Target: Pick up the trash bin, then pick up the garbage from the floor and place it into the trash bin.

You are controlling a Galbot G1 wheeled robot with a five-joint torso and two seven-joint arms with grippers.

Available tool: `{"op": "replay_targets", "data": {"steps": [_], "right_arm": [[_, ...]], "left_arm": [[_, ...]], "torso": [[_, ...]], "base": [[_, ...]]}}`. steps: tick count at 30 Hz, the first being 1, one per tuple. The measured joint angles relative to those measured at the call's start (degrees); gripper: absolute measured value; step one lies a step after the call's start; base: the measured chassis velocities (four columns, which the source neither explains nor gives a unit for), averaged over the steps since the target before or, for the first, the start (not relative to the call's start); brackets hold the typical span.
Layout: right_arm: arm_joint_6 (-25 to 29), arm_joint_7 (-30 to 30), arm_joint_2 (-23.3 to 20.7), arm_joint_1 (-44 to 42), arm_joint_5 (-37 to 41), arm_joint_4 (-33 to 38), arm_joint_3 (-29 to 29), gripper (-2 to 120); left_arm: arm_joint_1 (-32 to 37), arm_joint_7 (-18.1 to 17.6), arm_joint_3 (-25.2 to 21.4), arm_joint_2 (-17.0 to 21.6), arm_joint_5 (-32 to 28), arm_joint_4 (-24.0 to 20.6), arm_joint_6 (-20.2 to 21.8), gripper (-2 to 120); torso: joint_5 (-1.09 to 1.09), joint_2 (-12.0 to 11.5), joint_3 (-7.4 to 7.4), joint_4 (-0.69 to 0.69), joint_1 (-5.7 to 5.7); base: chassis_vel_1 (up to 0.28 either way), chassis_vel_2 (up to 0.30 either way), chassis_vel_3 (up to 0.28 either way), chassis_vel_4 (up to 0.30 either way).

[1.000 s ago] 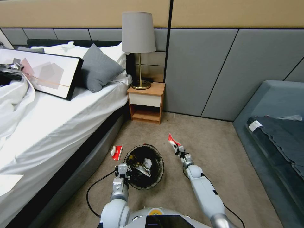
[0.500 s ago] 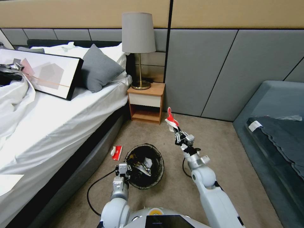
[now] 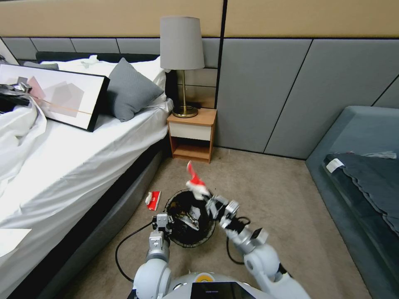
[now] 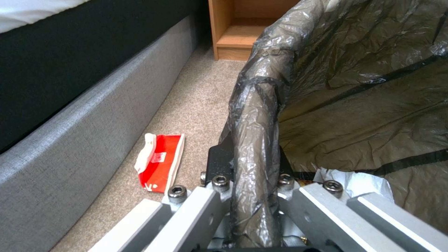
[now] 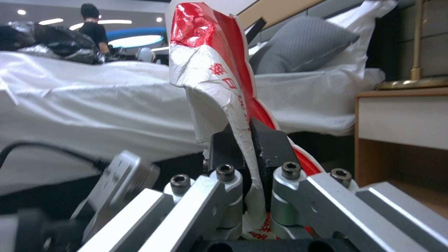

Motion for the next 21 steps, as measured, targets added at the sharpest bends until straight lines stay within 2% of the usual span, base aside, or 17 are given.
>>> {"op": "replay_targets", "data": {"steps": [7,21], "right_arm": [[1.6,-0.3,1.0,-0.4,-2.2,-3.6,-1.3,0],[3.4,-0.6,1.4,0.5,-2.4,-10.2,0.1,0]], "left_arm": [[0.1,0.0,0.2,-0.1,0.0,-0.1,0.0,1],[0.2,0.0,0.1,-0.3,0.0,-0.5,0.0,1]], "torso": [[0.0,0.0,0.0,0.0,0.01],[0.0,0.0,0.01,0.0,0.01]], "base": [[0.0,0.0,0.0,0.0],[0.0,0.0,0.0,0.0]]}}
